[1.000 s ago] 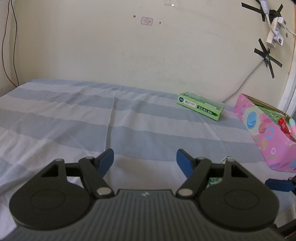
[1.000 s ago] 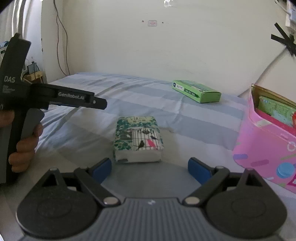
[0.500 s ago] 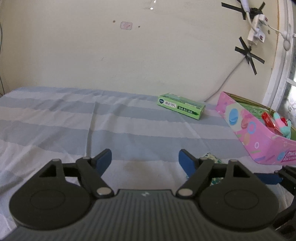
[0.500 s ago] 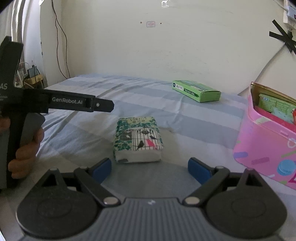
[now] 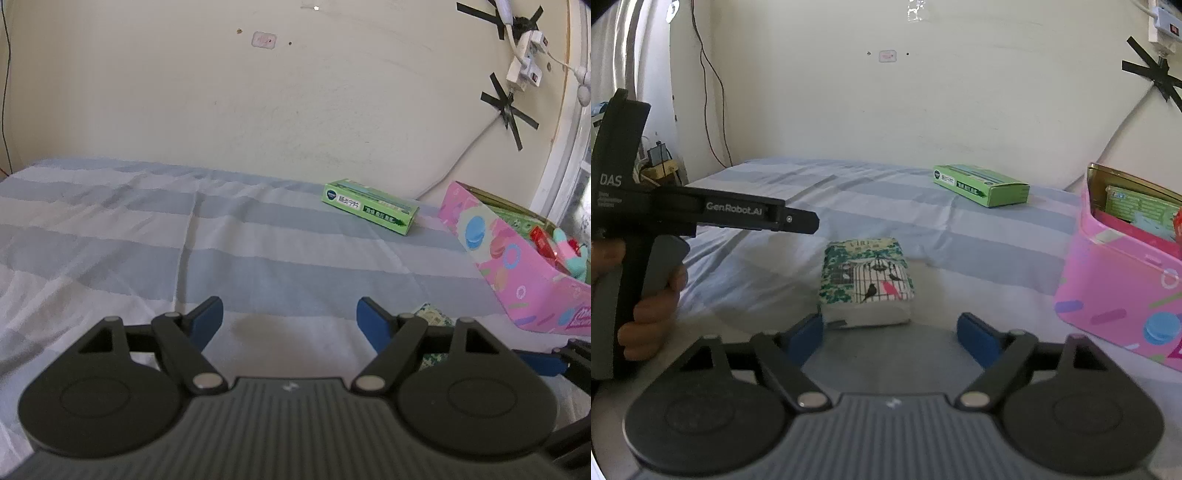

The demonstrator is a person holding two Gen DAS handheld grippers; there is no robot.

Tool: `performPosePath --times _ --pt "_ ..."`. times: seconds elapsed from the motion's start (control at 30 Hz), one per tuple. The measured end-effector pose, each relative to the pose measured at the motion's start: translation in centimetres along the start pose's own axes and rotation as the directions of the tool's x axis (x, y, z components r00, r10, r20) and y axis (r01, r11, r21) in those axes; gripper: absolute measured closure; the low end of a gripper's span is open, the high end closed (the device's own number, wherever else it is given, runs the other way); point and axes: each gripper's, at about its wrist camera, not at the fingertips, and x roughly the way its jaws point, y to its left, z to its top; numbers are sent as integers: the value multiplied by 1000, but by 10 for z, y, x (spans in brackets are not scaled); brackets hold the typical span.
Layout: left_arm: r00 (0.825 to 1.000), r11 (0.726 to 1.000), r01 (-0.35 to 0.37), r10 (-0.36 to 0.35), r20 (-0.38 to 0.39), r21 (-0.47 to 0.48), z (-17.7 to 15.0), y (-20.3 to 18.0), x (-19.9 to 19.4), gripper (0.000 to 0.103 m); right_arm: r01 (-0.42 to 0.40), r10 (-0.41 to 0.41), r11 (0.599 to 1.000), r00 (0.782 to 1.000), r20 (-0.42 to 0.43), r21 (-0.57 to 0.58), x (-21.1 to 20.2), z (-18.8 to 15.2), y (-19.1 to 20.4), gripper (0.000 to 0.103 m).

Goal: Organize objects

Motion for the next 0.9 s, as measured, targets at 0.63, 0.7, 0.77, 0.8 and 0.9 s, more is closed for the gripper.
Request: performPosePath --times 0.63,0.7,0.77,0.8,0.9 --pt "996 994 -85 84 17 64 0 -7 3 22 -17 16 999 1000 -17 -41 1 4 9 29" --pt "996 994 -87 86 18 62 1 -6 3 22 -28 26 998 999 -28 -48 7 8 10 26" --pt "996 994 -89 88 17 59 1 -5 4 22 -40 37 998 998 -45 -58 14 14 11 25" --pt "996 994 -89 89 17 60 1 -5 4 22 -47 44 997 997 -56 -60 19 17 12 23" --pt "996 994 -92 91 15 61 1 -4 5 22 -52 48 996 997 -55 -79 26 20 17 36"
